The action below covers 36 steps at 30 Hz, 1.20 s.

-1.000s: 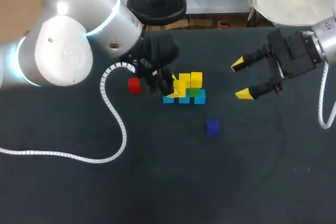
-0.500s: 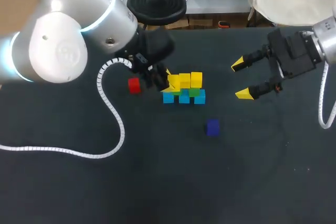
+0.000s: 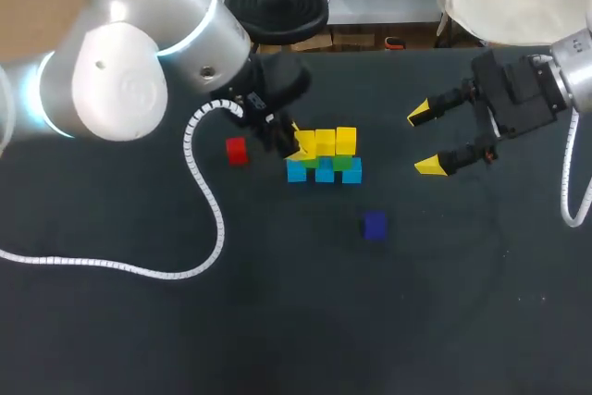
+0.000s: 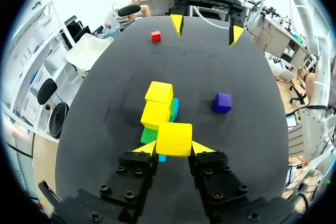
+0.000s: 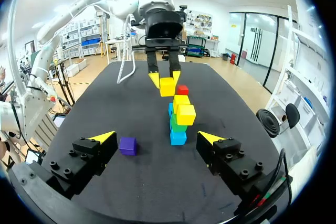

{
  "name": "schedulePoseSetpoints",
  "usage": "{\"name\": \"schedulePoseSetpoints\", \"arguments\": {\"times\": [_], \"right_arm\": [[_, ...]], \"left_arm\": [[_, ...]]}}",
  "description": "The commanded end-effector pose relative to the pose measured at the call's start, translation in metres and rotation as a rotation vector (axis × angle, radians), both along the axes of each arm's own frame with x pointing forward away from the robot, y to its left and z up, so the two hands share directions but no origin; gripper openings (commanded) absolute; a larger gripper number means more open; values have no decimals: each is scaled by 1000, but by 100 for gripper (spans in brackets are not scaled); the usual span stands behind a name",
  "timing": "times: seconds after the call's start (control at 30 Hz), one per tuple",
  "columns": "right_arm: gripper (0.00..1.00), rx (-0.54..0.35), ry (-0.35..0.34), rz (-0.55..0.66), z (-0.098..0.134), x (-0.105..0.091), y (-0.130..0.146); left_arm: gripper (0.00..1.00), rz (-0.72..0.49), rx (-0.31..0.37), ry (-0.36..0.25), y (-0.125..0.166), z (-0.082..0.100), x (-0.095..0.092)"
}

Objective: Place the blue cubes, place green cubes on the blue cubes, place the yellow cubes on the green cubes, then place the red cubes on the yellow cubes, and place purple cube on the red cubes.

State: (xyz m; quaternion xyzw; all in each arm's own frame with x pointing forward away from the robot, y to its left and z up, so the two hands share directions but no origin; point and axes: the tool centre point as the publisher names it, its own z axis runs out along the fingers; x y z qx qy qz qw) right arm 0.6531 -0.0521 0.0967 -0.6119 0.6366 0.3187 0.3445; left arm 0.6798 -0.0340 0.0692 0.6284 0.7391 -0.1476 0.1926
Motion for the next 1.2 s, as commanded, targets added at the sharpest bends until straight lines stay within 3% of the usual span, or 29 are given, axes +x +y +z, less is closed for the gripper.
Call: {"name": "schedulePoseSetpoints", "arguments": {"times": [0.03,1.2], "right_arm": [[100,1,-1,0,0,0,0],[100,1,-1,0,0,0,0]], "left_arm": [[0,4,16,14,-4,-4,7],[0,-8,-14,33,1,-12,19]]}}
